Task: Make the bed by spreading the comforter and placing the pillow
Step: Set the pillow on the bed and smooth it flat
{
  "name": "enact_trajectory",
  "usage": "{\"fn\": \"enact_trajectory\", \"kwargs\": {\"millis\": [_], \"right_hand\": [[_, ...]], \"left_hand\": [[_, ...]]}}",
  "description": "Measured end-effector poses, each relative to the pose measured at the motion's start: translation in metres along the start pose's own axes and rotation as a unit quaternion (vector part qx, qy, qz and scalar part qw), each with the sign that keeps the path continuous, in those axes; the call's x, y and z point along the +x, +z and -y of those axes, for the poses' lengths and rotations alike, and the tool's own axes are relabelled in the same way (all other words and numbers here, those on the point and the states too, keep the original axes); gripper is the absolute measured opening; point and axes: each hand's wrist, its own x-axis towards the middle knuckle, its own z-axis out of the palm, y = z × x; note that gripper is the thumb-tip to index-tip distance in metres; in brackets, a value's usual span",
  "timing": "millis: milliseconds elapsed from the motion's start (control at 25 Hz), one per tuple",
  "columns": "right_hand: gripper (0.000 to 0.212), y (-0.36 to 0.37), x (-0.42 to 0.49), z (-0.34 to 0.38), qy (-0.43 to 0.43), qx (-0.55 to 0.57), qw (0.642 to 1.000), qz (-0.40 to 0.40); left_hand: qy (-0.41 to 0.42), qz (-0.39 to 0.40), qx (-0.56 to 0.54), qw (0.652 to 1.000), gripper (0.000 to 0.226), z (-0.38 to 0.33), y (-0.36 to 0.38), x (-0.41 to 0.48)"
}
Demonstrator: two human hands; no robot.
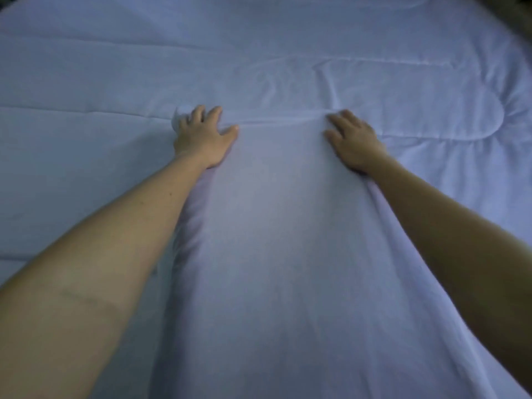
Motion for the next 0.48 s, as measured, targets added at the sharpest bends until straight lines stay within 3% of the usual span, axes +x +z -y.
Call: {"fn": "enact_trajectory", "kwargs": {"millis": [80,200,360,440,480], "right_hand": [[0.061,-0.008,-0.018,-0.014,0.110,0.165,0.980,0.025],[0.062,-0.009,-0.083,-0.023,0.195,0.350,0.913,0.075],[0.069,-0.011,-0.180,-0.031,0.258,0.441,0.858,0.050],[0.039,-0.012,-0.225,-0.035,0.291,0.483,0.824,0.054],[0.035,-0.012,-0.244,-0.036,0.296,0.489,0.818,0.064]], "left_hand": [[-0.076,-0.011,-0.095,0.993,0.068,0.003,-0.001,-0.019],[-0.158,0.035,-0.201,0.966,0.070,0.021,0.003,-0.055],[-0.227,0.117,-0.450,0.856,0.073,0.040,0.000,-0.144],[-0.258,0.146,-0.518,0.802,0.057,0.036,0.000,-0.200],[-0.256,0.159,-0.534,0.790,0.048,0.032,-0.003,-0.227]]}}
